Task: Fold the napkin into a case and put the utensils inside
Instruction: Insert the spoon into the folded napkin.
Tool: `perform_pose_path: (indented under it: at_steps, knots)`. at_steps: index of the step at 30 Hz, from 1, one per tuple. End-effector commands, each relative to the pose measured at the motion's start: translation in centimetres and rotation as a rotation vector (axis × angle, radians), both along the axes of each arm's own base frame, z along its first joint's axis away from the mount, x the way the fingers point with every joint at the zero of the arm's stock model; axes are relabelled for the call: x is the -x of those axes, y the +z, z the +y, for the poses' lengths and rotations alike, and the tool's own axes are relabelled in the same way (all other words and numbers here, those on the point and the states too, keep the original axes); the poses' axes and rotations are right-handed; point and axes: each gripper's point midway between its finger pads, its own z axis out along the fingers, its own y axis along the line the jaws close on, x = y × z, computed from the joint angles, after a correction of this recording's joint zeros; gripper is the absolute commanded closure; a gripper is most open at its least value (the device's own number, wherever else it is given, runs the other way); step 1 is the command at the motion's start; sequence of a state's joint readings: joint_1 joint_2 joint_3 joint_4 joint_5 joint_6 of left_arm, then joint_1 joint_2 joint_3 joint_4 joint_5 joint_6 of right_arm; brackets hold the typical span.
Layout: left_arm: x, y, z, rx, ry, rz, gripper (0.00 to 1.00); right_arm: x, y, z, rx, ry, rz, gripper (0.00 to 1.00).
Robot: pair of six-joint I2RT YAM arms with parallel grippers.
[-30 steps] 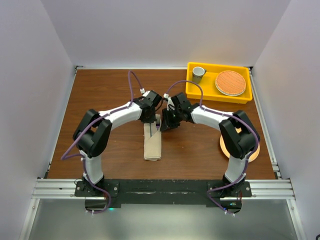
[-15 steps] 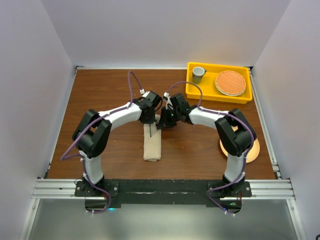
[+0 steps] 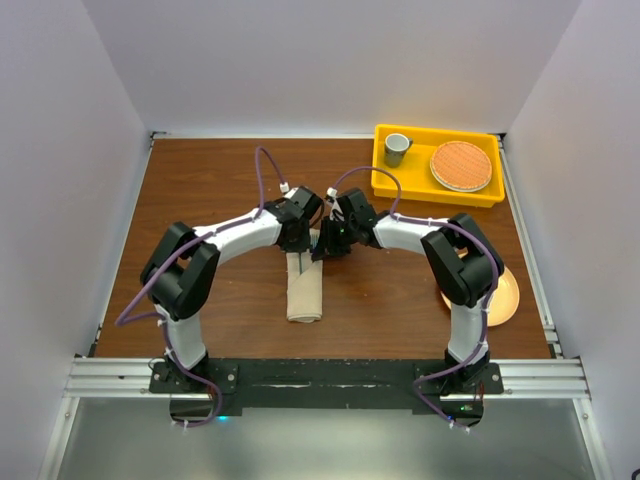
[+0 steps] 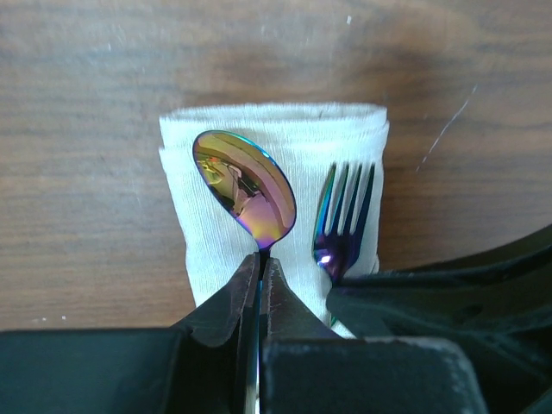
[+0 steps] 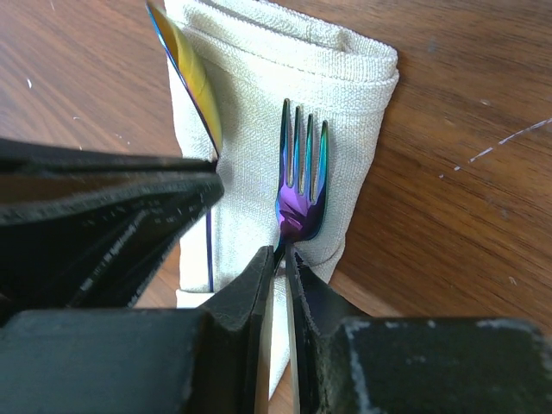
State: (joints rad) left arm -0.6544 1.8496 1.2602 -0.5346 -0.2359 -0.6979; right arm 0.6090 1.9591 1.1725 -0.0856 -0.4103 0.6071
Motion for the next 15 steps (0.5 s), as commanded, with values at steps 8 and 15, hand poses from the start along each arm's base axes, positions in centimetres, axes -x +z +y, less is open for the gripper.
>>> perform_pose_path:
  at_steps: [8,15]
  knots:
    - [2.3,0.3,-0.3,0.041,-0.009,0.027,1.00,-1.1,-0.9,-0.5,0.060,-0.046,-0.024,0.90]
    - [2.4,0.6,-0.7,0.058,-0.014,0.024,0.98,-1.0,-1.0,-0.6,0.063,-0.047,-0.021,0.90]
